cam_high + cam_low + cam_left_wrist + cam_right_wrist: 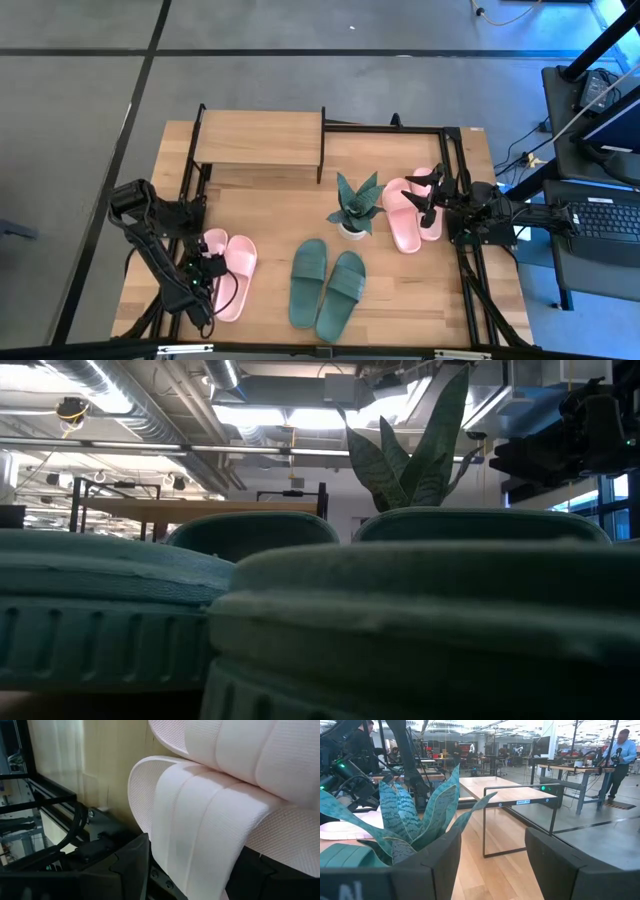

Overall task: Pick and place slides into the shelf
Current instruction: Put the pink slipper under the shelf

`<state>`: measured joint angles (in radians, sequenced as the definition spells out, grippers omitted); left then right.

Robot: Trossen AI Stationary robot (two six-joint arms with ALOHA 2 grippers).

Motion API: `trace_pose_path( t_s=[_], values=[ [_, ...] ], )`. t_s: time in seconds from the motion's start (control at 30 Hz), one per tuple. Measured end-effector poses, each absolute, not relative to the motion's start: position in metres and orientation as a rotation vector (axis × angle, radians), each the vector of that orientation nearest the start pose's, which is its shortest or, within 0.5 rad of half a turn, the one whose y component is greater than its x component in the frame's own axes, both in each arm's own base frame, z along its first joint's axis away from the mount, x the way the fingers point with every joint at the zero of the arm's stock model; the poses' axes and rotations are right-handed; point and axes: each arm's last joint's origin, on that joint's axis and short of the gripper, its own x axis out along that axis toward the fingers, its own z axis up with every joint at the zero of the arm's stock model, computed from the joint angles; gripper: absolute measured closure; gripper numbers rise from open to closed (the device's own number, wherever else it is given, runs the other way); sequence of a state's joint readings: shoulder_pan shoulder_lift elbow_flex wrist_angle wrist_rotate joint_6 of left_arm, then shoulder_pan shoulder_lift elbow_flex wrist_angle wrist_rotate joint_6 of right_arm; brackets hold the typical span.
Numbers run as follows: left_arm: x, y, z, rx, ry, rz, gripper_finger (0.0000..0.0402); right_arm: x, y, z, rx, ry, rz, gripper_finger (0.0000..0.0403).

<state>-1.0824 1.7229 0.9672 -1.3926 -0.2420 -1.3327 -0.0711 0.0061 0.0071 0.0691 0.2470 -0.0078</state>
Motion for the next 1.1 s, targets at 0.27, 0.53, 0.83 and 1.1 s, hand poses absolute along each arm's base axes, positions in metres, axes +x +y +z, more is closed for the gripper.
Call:
trace_pose_path(
  t_s=[0.27, 0.53, 0.83, 1.1],
  values=[
    [0.113, -0.197, 0.160, 0.355, 1.498, 0.613, 0.0219, 0.096, -0.014, 0.172, -0.002, -0.069, -0.318, 0.0182],
    [0.113, -0.198, 0.160, 0.355, 1.498, 0.613, 0.0314, 0.096, -0.014, 0.172, -0.002, -0.069, -0.318, 0.0182],
    [0.112, -0.197, 0.160, 0.362, 1.501, 0.619, 0.0394, 0.096, -0.014, 0.172, -0.002, -0.069, -0.318, 0.0182],
    [0.119, -0.205, 0.201, 0.339, 1.547, 0.647, 0.0396, 0.096, -0.014, 0.172, -0.025, -0.065, -0.319, 0.0182]
  ],
)
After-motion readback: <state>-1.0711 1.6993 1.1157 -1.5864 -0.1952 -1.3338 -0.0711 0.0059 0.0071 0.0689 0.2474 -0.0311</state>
